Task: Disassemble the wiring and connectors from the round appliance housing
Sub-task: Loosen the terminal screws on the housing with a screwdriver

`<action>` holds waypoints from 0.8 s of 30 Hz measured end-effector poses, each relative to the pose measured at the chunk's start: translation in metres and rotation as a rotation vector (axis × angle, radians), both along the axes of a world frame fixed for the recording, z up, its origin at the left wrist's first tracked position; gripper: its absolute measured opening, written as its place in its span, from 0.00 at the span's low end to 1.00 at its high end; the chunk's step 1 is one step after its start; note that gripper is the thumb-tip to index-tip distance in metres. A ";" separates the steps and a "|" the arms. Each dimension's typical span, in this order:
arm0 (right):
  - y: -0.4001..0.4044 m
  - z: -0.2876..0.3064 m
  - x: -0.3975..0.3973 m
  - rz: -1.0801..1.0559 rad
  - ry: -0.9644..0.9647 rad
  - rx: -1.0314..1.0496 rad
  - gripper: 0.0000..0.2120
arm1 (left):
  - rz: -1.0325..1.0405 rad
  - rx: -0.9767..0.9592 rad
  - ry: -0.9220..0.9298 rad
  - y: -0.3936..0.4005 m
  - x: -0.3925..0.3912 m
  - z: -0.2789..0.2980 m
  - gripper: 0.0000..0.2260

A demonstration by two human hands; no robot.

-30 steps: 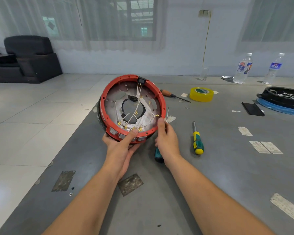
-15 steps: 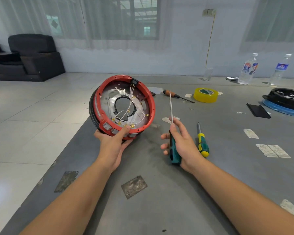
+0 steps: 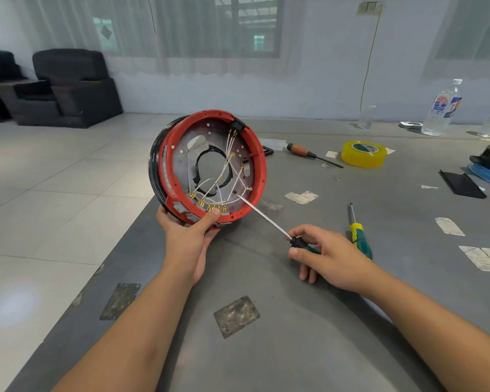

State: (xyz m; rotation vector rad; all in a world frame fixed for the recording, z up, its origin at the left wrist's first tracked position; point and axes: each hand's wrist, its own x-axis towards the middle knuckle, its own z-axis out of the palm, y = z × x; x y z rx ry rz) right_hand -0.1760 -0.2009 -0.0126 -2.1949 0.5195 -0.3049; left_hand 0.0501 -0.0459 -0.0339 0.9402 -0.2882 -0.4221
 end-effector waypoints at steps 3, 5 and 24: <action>0.001 0.000 -0.002 -0.021 -0.009 -0.166 0.09 | 0.006 -0.015 0.003 0.003 0.004 0.001 0.38; 0.003 0.001 -0.002 -0.040 0.001 -0.294 0.12 | 0.009 -0.007 0.013 0.003 0.005 0.001 0.39; 0.010 0.000 -0.001 0.059 0.078 -0.552 0.21 | 0.011 -0.035 0.068 0.006 0.003 0.004 0.40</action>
